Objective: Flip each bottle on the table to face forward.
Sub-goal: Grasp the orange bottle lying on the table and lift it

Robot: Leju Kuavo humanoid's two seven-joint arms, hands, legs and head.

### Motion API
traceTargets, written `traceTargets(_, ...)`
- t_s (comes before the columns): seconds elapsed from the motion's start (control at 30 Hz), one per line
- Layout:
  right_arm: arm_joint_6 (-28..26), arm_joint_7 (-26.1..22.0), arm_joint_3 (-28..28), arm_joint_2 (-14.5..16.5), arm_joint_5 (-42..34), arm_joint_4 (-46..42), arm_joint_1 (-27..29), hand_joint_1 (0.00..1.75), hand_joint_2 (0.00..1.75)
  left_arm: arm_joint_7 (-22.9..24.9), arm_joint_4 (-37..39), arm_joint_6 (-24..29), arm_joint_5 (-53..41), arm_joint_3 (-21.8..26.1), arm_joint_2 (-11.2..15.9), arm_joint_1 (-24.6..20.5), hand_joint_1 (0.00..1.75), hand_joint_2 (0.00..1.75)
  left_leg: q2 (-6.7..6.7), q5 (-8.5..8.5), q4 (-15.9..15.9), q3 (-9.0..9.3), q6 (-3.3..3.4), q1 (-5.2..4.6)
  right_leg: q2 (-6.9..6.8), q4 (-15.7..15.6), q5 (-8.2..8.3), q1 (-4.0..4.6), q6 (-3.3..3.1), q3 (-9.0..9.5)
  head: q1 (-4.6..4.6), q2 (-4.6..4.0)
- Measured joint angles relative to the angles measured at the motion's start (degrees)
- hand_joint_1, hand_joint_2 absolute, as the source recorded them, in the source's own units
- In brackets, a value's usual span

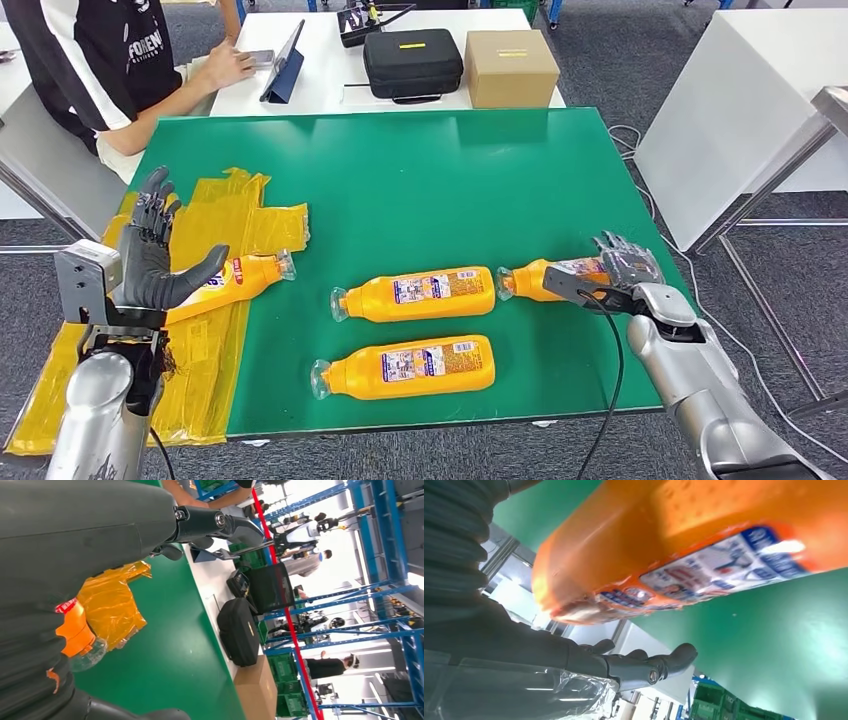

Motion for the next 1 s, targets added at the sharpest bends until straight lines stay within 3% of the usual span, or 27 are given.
traceTargets(0.3,4.49,-0.66,-1.27,-1.72,1.22,-2.66,2.45,0.0,1.75,-0.15,1.83,0.0,0.0,0.02,0.0,-0.15,0.0,1.75,0.0,-0.01,0.0,-0.3,-0.01,0.01,0.0,0.01,-0.01,0.01,0.0,-0.28,0.0,0.0)
traceTargets(0.83,6.96,-2.68,-1.19,-3.51,0.72,2.03,0.3,0.01,1.75,-1.02,4.16,-0.11,0.95,0.09,0.09,-0.77,0.0,1.75,-0.04,0.0,0.0,-0.31,0.0,0.01,-0.04,0.0,-0.02,0.0,0.0,-0.29,0.0,0.0)
traceTargets(0.87,7.03,-2.72,-1.19,-3.55,0.68,2.32,0.14,0.17,1.75,-1.03,4.33,-0.14,0.95,0.09,0.09,-0.83,0.0,1.75,-0.04,0.0,0.0,-0.31,0.0,0.01,-0.04,0.0,-0.02,0.01,0.0,-0.28,0.0,0.0)
traceTargets(0.97,7.1,-2.78,-1.19,-3.55,0.65,3.02,-0.19,1.24,1.75,-1.04,4.68,-0.15,0.96,0.09,0.09,-0.97,0.0,1.75,-0.04,0.0,0.0,-0.29,0.0,0.01,-0.04,0.0,-0.02,0.0,0.01,-0.26,0.01,0.01)
traceTargets(1.0,7.11,-2.78,-1.18,-3.55,0.65,3.21,-0.23,1.46,1.75,-1.05,4.77,-0.15,0.96,0.09,0.09,-1.01,0.0,1.75,-0.04,0.0,0.0,-0.29,0.0,0.01,-0.04,0.0,-0.01,0.0,0.01,-0.26,0.01,0.01)
